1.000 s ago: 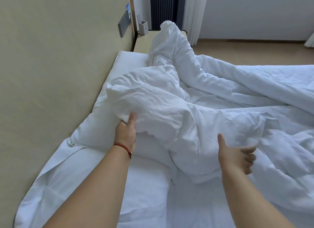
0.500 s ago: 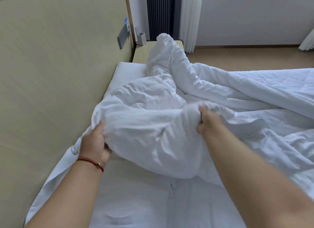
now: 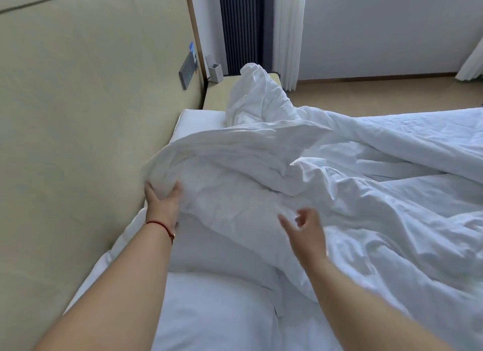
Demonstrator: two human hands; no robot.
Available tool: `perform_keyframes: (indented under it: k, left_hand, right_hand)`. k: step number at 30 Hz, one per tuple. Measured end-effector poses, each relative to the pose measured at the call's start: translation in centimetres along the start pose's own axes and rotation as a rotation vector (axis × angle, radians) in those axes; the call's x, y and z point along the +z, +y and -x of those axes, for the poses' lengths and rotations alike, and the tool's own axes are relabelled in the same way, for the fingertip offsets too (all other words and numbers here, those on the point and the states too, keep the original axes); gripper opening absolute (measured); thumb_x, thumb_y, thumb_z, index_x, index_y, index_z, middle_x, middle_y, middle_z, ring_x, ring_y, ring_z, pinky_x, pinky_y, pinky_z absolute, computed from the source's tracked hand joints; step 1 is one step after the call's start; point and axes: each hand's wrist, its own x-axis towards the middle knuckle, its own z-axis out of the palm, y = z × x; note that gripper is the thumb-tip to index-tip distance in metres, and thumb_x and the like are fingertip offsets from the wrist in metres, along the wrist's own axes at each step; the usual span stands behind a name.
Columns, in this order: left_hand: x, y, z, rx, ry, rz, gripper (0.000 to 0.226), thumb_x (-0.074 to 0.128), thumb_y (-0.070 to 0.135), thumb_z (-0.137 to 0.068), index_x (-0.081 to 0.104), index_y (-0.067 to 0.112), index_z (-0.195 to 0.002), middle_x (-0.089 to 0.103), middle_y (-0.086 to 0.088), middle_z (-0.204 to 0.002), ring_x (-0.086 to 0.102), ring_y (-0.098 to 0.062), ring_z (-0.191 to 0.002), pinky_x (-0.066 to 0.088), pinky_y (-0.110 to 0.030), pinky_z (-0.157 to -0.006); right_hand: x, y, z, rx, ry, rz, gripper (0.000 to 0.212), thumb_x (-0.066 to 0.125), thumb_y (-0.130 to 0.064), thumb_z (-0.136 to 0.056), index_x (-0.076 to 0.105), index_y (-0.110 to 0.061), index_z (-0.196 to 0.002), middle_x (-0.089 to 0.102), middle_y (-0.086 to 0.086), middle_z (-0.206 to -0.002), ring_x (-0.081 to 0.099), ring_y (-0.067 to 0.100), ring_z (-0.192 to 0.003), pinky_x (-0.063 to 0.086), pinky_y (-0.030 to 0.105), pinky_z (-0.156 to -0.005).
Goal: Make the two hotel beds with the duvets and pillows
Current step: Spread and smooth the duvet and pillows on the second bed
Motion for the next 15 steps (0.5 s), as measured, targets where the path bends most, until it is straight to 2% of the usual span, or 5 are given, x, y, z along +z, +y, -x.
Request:
perform_keyframes:
  k: [2, 4, 6, 8, 15]
  left_hand:
    - [1.2, -0.6, -0.9, 0.008, -0.011, 0.156, 0.079, 0.075, 0.056, -0.070, 0.033, 0.045, -0.137, 0.055, 0.011, -0.132, 0.060, -0.023, -0.109, 0.053, -0.050, -0.088]
    - [1.8, -0.7, -1.2, 0.087, 0.078, 0.149, 0.046, 0.077, 0.042, -0.077, 0.054, 0.023, -0.112, 0.064, 0.001, -0.116, 0.063, -0.023, -0.100, 0.053, -0.043, -0.090]
    - [1.6, -0.8, -1.3, 0.134, 0.148, 0.118, 0.023, 0.075, 0.032, -0.081, 0.056, 0.021, -0.087, 0.066, -0.001, -0.095, 0.063, -0.026, -0.096, 0.052, -0.037, -0.088]
    - [0.9, -1.1, -0.9, 0.151, 0.134, 0.246, 0.016, 0.075, 0.023, -0.084, 0.059, 0.021, -0.085, 0.066, 0.001, -0.093, 0.065, -0.027, -0.099, 0.054, -0.041, -0.090]
    - [-4.5, 0.3, 4.3, 0.202, 0.219, 0.293, 0.021, 0.076, 0.019, -0.082, 0.055, 0.017, -0.081, 0.062, 0.003, -0.087, 0.063, -0.020, -0.090, 0.057, -0.038, -0.077]
  right_hand:
    - [2.8, 3.0, 1.0, -0.050, -0.222, 0.279, 0.082, 0.074, -0.053, -0.071, 0.042, -0.014, -0.136, 0.048, 0.003, -0.129, 0.045, 0.024, -0.126, 0.038, 0.032, -0.100]
    - [4.6, 4.5, 0.7, -0.080, -0.302, 0.524, 0.084, 0.068, -0.055, -0.075, 0.034, -0.021, -0.143, 0.040, 0.000, -0.138, 0.037, 0.022, -0.131, 0.037, 0.035, -0.102]
    - [5.3, 4.6, 0.1, -0.066, -0.268, 0.569, 0.046, 0.063, -0.043, -0.081, 0.055, -0.020, -0.120, 0.055, 0.000, -0.115, 0.054, 0.024, -0.111, 0.046, 0.032, -0.082]
    - [4.8, 4.3, 0.3, -0.052, -0.247, 0.438, 0.018, 0.058, -0.030, -0.086, 0.062, -0.013, -0.091, 0.060, 0.000, -0.085, 0.060, 0.025, -0.084, 0.043, 0.031, -0.064]
    - [-1.7, 1.2, 4.2, -0.297, -0.138, 0.223, 0.042, 0.052, -0.023, -0.095, 0.027, -0.021, -0.061, 0.031, -0.006, -0.056, 0.031, 0.010, -0.054, 0.026, 0.025, -0.053]
